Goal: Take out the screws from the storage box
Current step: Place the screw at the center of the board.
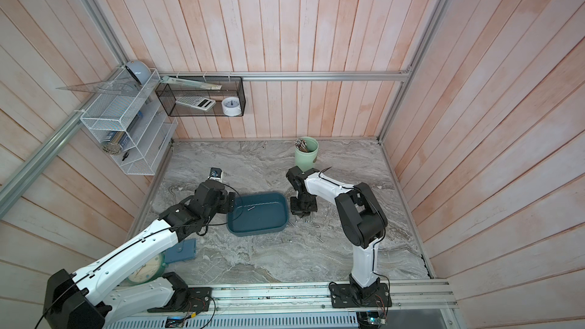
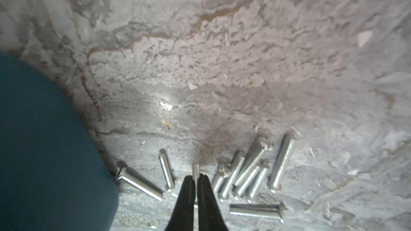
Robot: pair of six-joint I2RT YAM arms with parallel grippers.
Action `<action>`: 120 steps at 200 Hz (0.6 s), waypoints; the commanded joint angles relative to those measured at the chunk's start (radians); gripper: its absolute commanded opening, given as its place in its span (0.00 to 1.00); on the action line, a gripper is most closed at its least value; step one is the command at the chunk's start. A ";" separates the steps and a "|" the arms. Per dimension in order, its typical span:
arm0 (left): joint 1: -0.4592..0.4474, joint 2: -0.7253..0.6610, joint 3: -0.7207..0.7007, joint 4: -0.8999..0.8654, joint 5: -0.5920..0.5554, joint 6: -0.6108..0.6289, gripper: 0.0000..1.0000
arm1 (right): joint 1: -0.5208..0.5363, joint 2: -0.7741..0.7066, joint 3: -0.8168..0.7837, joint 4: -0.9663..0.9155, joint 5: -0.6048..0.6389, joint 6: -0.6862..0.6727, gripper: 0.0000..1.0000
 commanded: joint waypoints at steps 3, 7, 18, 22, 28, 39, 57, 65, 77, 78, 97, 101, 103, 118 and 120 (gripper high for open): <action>-0.003 0.012 0.005 -0.018 0.023 0.010 0.91 | 0.008 0.033 -0.010 -0.001 -0.004 -0.006 0.04; -0.002 0.014 0.007 -0.020 0.024 0.009 0.91 | 0.008 0.036 -0.010 -0.001 -0.001 -0.004 0.04; -0.003 0.018 0.008 -0.022 0.029 0.009 0.91 | 0.008 0.039 -0.010 -0.004 0.005 -0.001 0.06; -0.003 0.020 0.009 -0.022 0.033 0.010 0.91 | 0.008 0.041 -0.009 -0.004 0.005 -0.001 0.06; -0.003 0.022 0.009 -0.021 0.038 0.012 0.91 | 0.008 0.043 -0.010 -0.004 0.005 0.001 0.07; -0.003 0.027 0.008 -0.022 0.051 0.015 0.91 | 0.007 0.041 -0.010 -0.004 0.003 0.001 0.09; -0.003 0.036 0.011 -0.028 0.094 0.032 0.90 | 0.008 0.034 -0.008 -0.004 0.003 0.002 0.14; -0.003 0.043 0.015 -0.035 0.122 0.041 0.91 | 0.008 0.026 -0.007 -0.004 0.001 0.002 0.17; -0.003 0.062 0.024 -0.043 0.188 0.047 0.90 | 0.008 0.011 -0.005 -0.002 -0.005 0.004 0.21; -0.002 0.065 0.025 -0.044 0.194 0.048 0.90 | 0.008 0.009 -0.005 -0.002 -0.007 0.004 0.21; -0.006 0.113 0.048 -0.076 0.266 0.050 0.87 | 0.008 -0.024 -0.002 0.001 -0.014 0.004 0.24; -0.007 0.123 0.054 -0.082 0.273 0.050 0.86 | 0.007 -0.033 -0.002 0.001 -0.013 0.005 0.24; -0.007 0.129 0.056 -0.084 0.274 0.051 0.85 | 0.008 -0.038 -0.002 0.001 -0.013 0.005 0.24; -0.016 0.175 0.077 -0.110 0.292 0.056 0.81 | 0.008 -0.077 0.001 0.002 -0.011 0.005 0.24; -0.017 0.181 0.080 -0.115 0.295 0.057 0.80 | 0.008 -0.083 0.000 0.002 -0.011 0.005 0.24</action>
